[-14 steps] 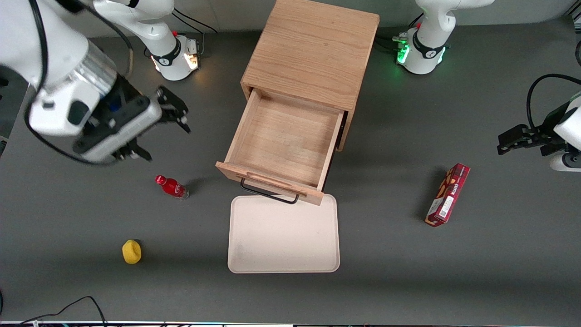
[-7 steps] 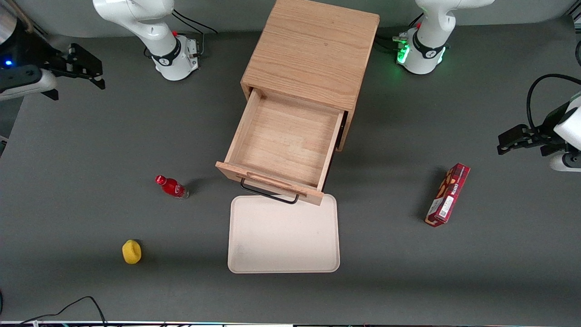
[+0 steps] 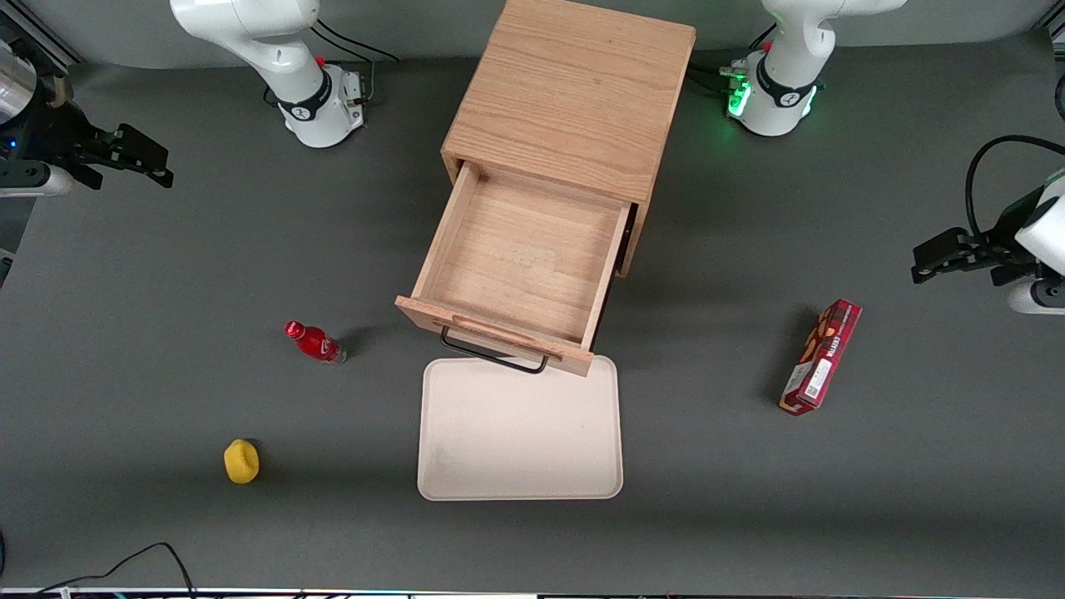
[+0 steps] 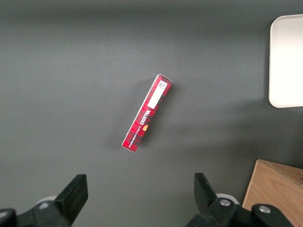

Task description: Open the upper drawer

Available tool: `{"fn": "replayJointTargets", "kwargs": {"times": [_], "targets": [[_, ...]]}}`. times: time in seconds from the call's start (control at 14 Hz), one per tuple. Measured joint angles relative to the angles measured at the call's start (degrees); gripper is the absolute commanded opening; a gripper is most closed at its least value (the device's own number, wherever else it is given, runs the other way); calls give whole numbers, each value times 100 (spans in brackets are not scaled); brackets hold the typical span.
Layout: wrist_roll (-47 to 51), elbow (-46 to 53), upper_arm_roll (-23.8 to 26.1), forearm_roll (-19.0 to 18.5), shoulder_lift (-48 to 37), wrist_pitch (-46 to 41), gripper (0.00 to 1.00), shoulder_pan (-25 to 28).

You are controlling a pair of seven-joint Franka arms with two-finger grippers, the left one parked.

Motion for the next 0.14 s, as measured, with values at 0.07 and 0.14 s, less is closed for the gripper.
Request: {"fn": "replayJointTargets", "kwargs": {"times": [0.07, 0.14], "targets": [[1, -26, -30, 0, -28, 52, 100, 1], [13, 5, -31, 3, -27, 78, 100, 5]]}}
